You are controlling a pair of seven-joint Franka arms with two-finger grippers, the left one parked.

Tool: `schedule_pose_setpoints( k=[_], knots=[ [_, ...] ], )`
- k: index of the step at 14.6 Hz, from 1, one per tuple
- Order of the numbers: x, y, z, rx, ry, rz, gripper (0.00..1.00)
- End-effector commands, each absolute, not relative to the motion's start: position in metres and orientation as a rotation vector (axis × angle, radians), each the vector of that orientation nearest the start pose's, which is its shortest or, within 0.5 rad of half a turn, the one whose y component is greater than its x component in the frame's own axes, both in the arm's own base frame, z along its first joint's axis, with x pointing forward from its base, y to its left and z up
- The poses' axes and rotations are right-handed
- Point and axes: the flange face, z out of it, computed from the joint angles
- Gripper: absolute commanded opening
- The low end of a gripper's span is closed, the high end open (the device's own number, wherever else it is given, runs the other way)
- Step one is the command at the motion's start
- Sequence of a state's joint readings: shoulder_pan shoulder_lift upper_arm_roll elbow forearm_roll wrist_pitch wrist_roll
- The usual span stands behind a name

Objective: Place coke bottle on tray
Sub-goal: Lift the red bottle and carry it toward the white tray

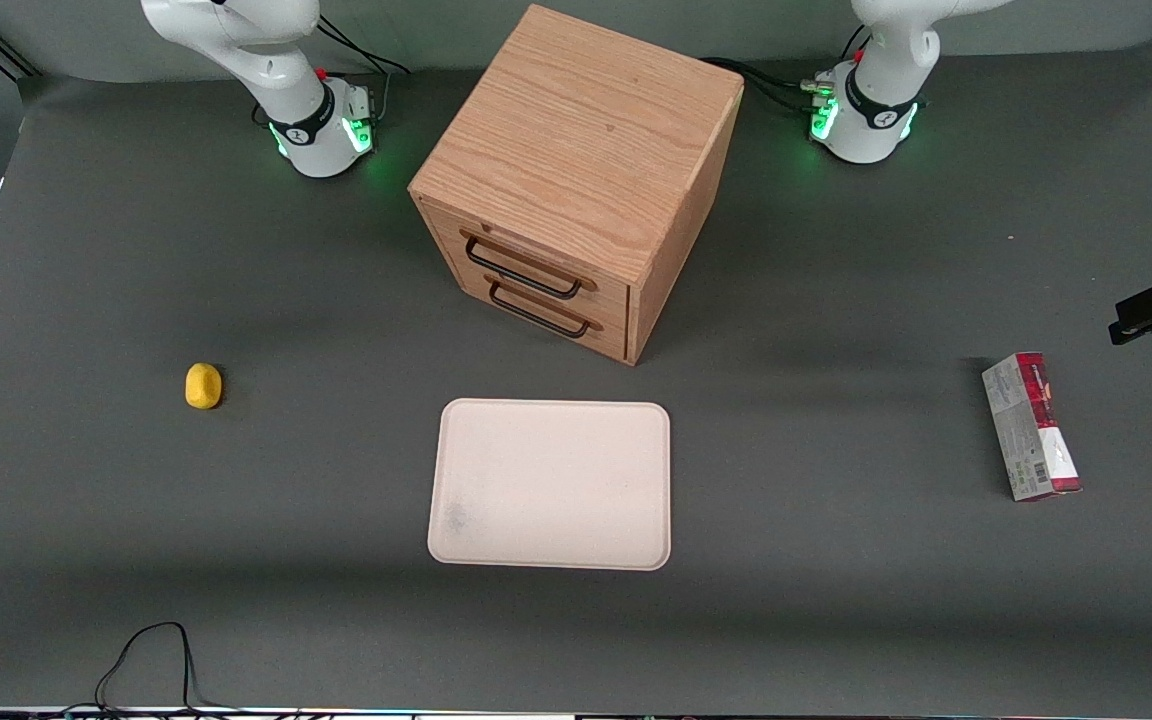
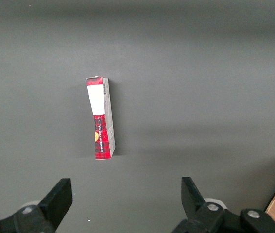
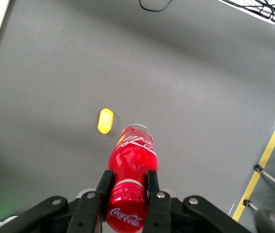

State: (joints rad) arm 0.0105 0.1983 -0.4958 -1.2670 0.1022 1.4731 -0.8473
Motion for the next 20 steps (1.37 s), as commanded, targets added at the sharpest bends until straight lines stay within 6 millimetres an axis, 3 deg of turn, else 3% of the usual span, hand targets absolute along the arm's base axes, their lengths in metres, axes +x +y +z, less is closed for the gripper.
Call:
schedule_pose_setpoints(
  k=[1, 7, 10, 12, 16, 20],
  knots=[
    [0.581, -0.173, 0.657, -3.074, -0.779, -0.031, 0.00],
    [0.626, 0.019, 0.676, -3.081, -0.958, -0.140, 0.00],
    [0.632, 0.126, 0.665, -3.047, -1.017, -0.162, 0.00],
    [0.631, 0.194, 0.647, -2.998, -1.026, -0.167, 0.00],
    [0.635, 0.266, 0.608, -2.945, -1.038, -0.148, 0.00],
    [0.637, 0.288, 0.590, -2.939, -1.020, -0.133, 0.00]
  ],
)
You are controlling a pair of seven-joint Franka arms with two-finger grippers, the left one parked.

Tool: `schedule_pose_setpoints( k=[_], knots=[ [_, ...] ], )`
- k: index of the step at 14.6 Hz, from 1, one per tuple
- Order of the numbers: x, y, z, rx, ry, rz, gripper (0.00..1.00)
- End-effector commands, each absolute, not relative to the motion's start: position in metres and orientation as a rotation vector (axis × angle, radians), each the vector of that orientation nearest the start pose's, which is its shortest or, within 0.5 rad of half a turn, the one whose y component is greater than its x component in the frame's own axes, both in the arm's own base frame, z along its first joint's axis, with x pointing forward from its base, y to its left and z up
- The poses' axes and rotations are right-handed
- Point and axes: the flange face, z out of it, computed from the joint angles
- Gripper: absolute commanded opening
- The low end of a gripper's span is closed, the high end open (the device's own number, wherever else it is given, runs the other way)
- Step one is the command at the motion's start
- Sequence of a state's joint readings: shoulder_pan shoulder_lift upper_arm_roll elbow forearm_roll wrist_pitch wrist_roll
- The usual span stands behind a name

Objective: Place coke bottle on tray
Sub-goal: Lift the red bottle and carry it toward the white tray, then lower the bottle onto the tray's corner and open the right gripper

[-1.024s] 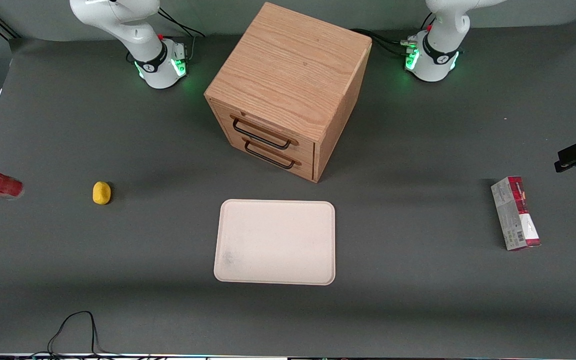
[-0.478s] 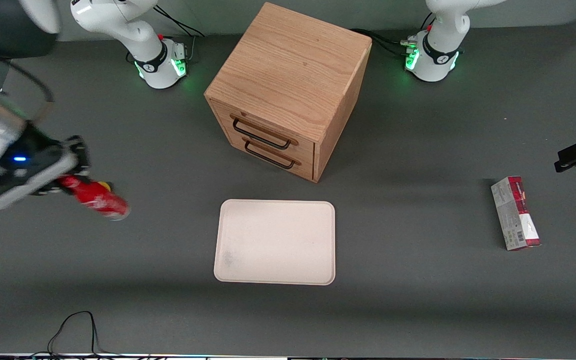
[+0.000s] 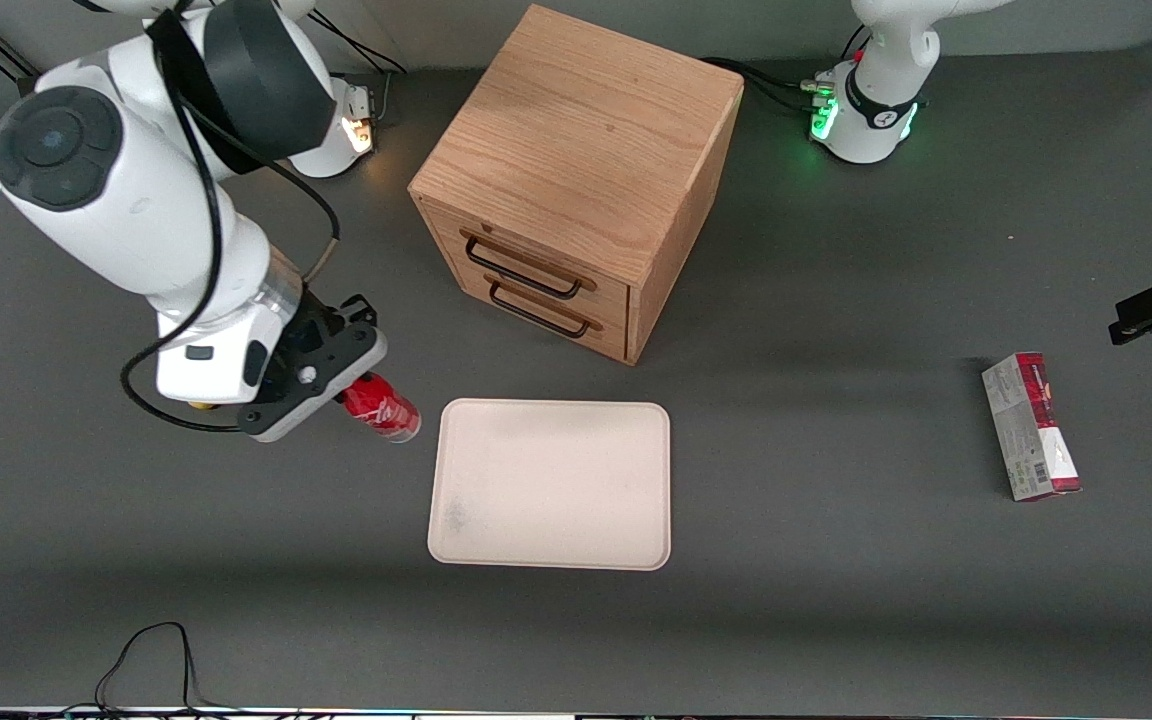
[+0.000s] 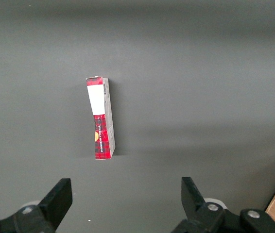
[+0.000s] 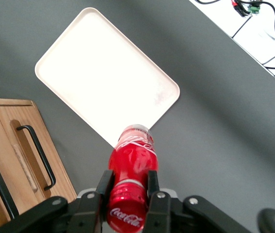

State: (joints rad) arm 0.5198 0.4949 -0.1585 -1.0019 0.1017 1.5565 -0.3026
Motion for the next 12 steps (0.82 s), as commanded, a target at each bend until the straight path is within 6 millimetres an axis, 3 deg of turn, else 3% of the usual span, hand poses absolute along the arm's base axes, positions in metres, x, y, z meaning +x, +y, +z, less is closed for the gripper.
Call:
schedule_pose_setpoints(
  k=[1, 12],
  knots=[
    [0.641, 0.290, 0.575, -2.943, -1.024, -0.107, 0.00],
    [0.703, 0.317, 0.376, -3.008, -1.061, -0.031, 0.00]
  ],
)
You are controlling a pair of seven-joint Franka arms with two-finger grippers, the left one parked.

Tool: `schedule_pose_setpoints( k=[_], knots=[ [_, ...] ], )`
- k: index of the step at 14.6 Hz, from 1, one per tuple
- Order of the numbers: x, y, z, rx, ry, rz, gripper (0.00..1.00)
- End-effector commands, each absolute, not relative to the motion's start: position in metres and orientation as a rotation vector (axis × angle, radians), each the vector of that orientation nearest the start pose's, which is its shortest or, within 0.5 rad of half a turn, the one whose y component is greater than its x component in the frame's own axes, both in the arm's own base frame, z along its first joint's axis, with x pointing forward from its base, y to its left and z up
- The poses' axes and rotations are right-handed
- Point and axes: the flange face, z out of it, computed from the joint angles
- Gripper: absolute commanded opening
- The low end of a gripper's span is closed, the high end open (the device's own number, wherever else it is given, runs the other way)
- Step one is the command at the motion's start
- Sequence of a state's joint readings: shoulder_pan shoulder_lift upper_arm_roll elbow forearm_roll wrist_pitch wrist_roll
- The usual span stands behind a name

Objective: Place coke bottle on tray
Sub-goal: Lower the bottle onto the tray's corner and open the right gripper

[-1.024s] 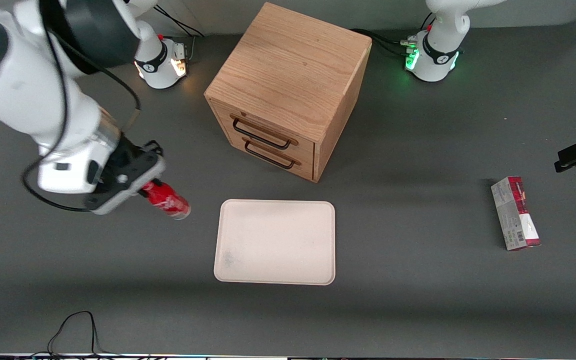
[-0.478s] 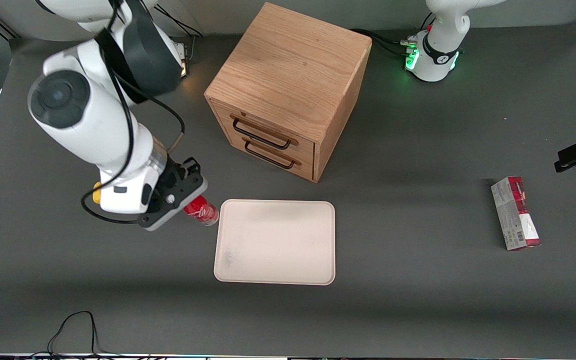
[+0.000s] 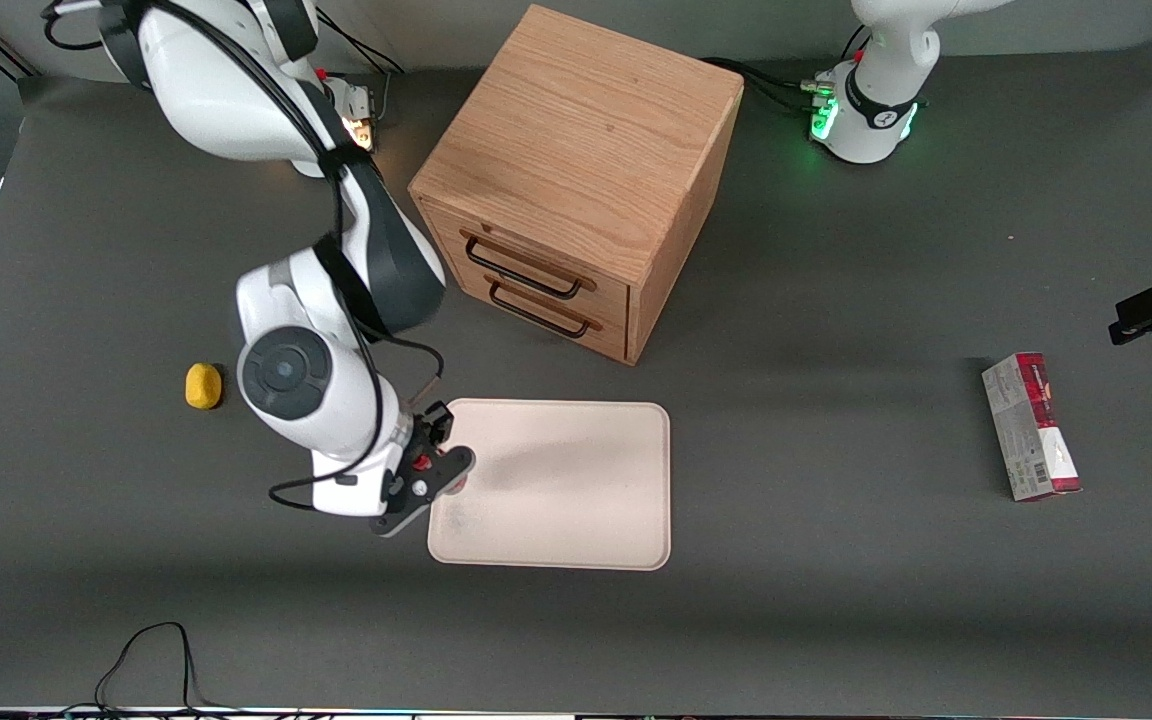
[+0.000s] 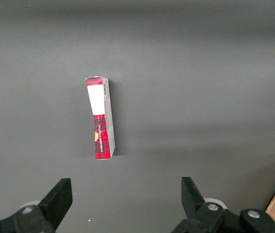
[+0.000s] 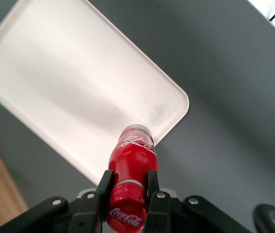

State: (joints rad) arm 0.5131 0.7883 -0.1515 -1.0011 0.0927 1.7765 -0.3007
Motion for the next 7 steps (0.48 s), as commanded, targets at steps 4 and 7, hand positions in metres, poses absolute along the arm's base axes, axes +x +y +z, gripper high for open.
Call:
schedule_pose_setpoints(
  k=[4, 7],
  knots=[
    [0.708, 0.325, 0.340, -3.013, -1.079, -0.048, 0.00],
    [0.708, 0.326, 0.334, -3.014, -1.079, -0.046, 0.00]
  ],
)
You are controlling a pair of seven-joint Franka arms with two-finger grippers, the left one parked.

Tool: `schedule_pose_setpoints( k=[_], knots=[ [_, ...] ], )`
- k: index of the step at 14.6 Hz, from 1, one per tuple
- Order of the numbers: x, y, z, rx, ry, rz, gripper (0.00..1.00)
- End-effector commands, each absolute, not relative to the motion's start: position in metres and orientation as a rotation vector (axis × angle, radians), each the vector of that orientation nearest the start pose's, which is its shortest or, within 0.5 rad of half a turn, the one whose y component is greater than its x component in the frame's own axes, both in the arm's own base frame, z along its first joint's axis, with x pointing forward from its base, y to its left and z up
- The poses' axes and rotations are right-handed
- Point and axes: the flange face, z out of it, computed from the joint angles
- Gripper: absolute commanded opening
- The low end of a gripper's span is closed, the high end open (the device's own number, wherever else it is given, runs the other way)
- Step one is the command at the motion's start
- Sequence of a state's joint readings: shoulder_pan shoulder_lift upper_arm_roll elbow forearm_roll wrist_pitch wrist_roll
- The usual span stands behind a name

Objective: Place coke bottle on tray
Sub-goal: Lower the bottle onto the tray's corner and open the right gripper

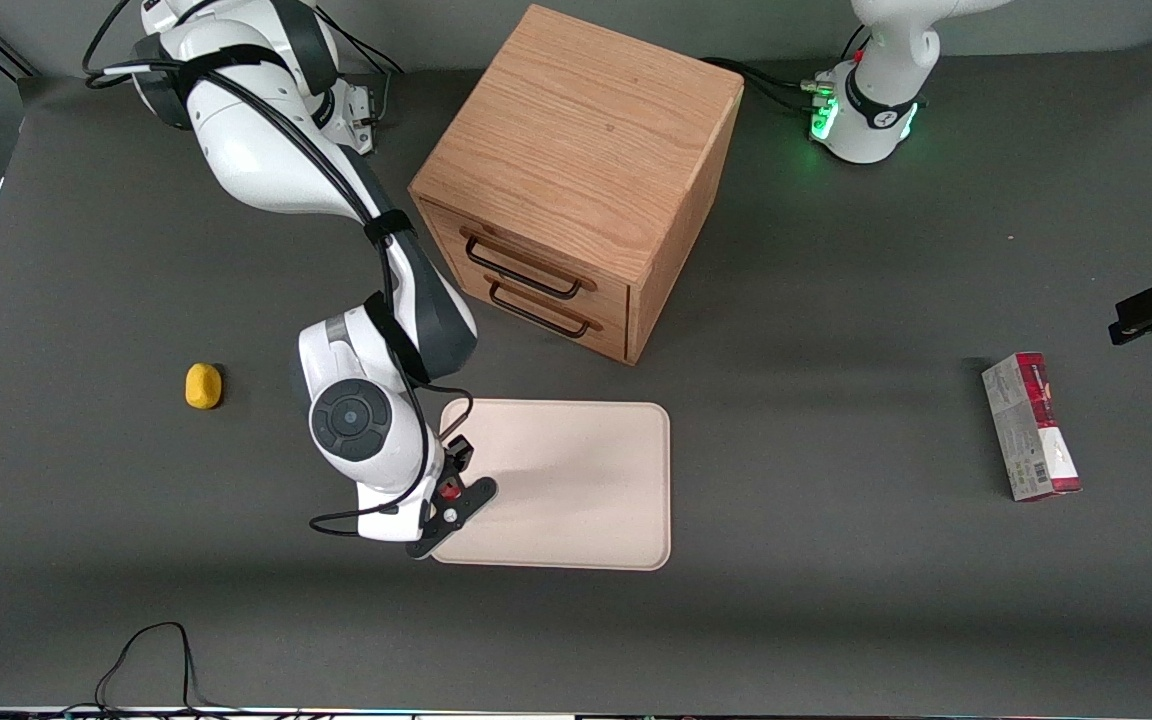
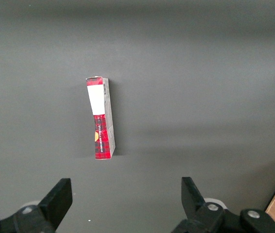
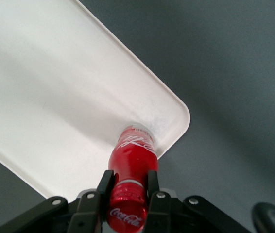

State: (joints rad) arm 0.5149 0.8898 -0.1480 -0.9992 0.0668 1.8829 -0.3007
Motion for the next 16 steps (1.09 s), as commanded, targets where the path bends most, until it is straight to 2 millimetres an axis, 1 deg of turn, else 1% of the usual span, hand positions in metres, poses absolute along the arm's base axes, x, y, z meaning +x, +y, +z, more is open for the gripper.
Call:
schedule_pose_setpoints(
  k=[1, 2, 3, 4, 5, 8, 11, 13, 14, 16],
  knots=[
    [0.708, 0.326, 0.333, -3.014, -1.080, -0.043, 0.00],
    [0.708, 0.326, 0.332, -3.014, -1.079, -0.041, 0.00],
    [0.709, 0.325, 0.331, -3.015, -1.077, -0.038, 0.20],
    [0.709, 0.325, 0.331, -3.016, -1.075, -0.038, 0.64],
    [0.708, 0.326, 0.330, -3.015, -1.079, -0.036, 1.00],
    [0.709, 0.325, 0.334, -3.016, -1.072, -0.046, 1.00],
    [0.707, 0.325, 0.350, -3.015, -1.071, -0.058, 1.00],
    [0.703, 0.323, 0.379, -3.010, -1.064, -0.076, 1.00],
    [0.697, 0.320, 0.390, -3.013, -1.063, -0.028, 1.00],
    [0.687, 0.315, 0.430, -3.008, -1.056, -0.024, 1.00]
  ],
)
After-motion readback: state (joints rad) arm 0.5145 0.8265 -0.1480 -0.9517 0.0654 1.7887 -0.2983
